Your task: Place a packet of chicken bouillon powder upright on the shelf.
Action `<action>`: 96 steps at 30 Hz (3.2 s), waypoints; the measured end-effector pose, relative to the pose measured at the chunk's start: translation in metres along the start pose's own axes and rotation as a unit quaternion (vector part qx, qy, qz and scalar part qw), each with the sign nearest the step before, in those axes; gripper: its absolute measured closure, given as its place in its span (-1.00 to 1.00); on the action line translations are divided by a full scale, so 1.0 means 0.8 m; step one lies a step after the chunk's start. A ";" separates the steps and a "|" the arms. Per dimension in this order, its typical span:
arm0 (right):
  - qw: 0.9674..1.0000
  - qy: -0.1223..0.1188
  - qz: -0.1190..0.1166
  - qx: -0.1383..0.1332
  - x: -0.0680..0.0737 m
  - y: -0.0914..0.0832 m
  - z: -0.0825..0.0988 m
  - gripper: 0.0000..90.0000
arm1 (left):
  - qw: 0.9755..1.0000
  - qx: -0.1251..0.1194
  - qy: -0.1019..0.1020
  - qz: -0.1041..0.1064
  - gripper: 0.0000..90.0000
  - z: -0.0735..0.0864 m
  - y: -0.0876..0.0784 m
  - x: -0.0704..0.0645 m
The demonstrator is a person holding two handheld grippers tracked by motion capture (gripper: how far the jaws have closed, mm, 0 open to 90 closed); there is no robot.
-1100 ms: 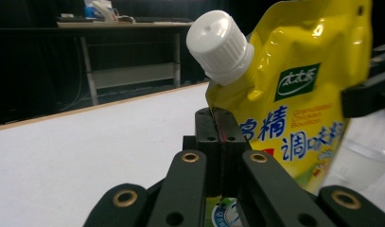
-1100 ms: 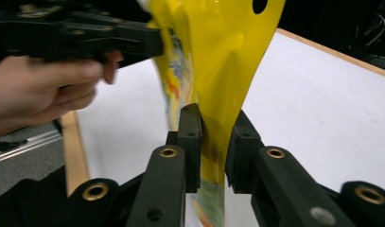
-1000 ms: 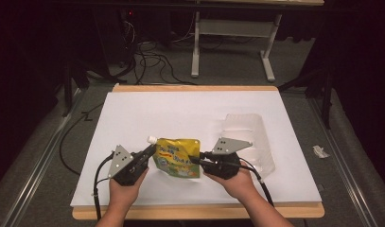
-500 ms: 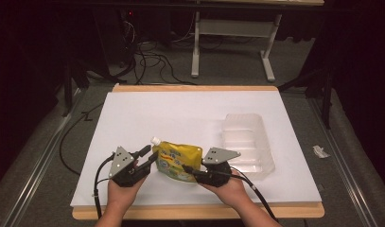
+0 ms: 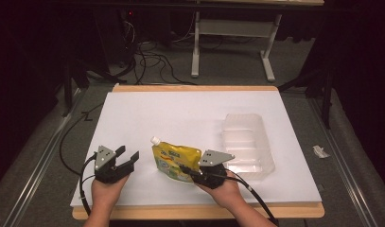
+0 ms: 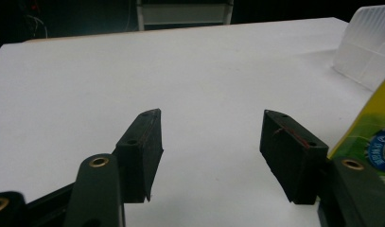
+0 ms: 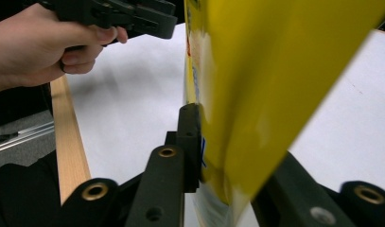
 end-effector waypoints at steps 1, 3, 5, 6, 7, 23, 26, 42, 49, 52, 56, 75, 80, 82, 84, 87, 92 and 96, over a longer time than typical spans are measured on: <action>1.000 0.003 -0.001 -0.001 0.001 0.000 0.000 0.79 | 1.000 -0.005 0.002 0.000 -0.11 -0.001 -0.001 -0.002; 1.000 -0.006 -0.002 -0.003 0.004 0.001 -0.001 0.80 | 1.000 -0.009 0.010 0.002 -0.10 -0.003 -0.003 -0.006; 1.000 -0.002 -0.005 -0.005 0.004 0.000 -0.001 0.80 | 1.000 -0.012 0.015 0.006 -0.10 -0.004 -0.004 -0.009; 1.000 0.003 -0.009 -0.007 0.004 0.000 -0.002 0.81 | 1.000 -0.012 0.017 0.011 -0.10 -0.004 -0.004 -0.009; 1.000 0.001 -0.010 -0.008 0.005 0.000 -0.002 0.81 | 1.000 -0.014 0.019 0.013 -0.10 -0.004 -0.004 -0.010; 0.999 -0.011 -0.010 -0.031 0.001 -0.033 -0.011 0.82 | 0.999 -0.017 0.023 0.018 -0.10 -0.005 -0.003 -0.015; 0.999 -0.015 -0.013 -0.035 0.000 -0.040 -0.013 0.82 | 0.999 -0.017 0.021 0.021 -0.10 -0.005 -0.002 -0.016; 0.998 -0.023 -0.013 -0.056 -0.002 -0.072 -0.024 0.83 | 0.999 -0.016 0.020 0.031 -0.14 -0.004 0.000 -0.019; 0.998 -0.022 -0.007 -0.065 -0.012 -0.089 -0.026 0.83 | 0.999 -0.021 0.017 0.034 -0.24 -0.005 0.003 -0.020; 0.997 -0.021 -0.006 -0.073 -0.016 -0.096 -0.028 0.83 | 0.999 -0.009 0.026 0.037 -0.28 -0.002 0.006 -0.022; 0.997 -0.023 -0.002 -0.070 -0.020 -0.103 -0.030 0.83 | 0.999 0.007 0.029 0.040 -0.35 0.000 0.009 -0.022; 0.996 -0.004 0.033 -0.084 -0.075 -0.182 -0.040 0.83 | 0.999 0.008 0.029 0.035 -0.37 0.001 0.004 -0.019; 0.996 -0.003 0.037 -0.086 -0.093 -0.200 -0.035 0.83 | 0.999 0.008 0.029 0.031 -0.37 0.002 0.004 -0.019; 0.995 0.002 0.040 -0.089 -0.098 -0.207 -0.032 0.83 | 0.999 0.005 0.030 0.031 -0.36 0.002 0.003 -0.019; 0.995 0.005 0.043 -0.093 -0.103 -0.215 -0.029 0.83 | 0.999 0.005 0.029 0.030 -0.36 0.002 0.002 -0.019; 0.994 0.008 0.046 -0.095 -0.108 -0.225 -0.025 0.84 | 0.999 0.004 0.026 0.030 -0.36 0.003 0.003 -0.018; 0.994 0.014 0.056 -0.094 -0.113 -0.242 -0.015 0.84 | 0.999 0.005 0.027 0.033 -0.36 0.003 0.004 -0.019; 0.993 0.018 0.064 -0.095 -0.115 -0.251 -0.008 0.83 | 0.999 0.005 0.030 0.036 -0.35 0.003 0.006 -0.022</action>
Point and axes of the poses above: each handheld gripper's, and its own axes: y roughly forward along the jaws, z roughly out of its underside, x roughly to its left, the point moved 2 cm from there along y, roughly forward along the jaws, and after that the axes turned 4 degrees about -z, right-handed, at the moved point
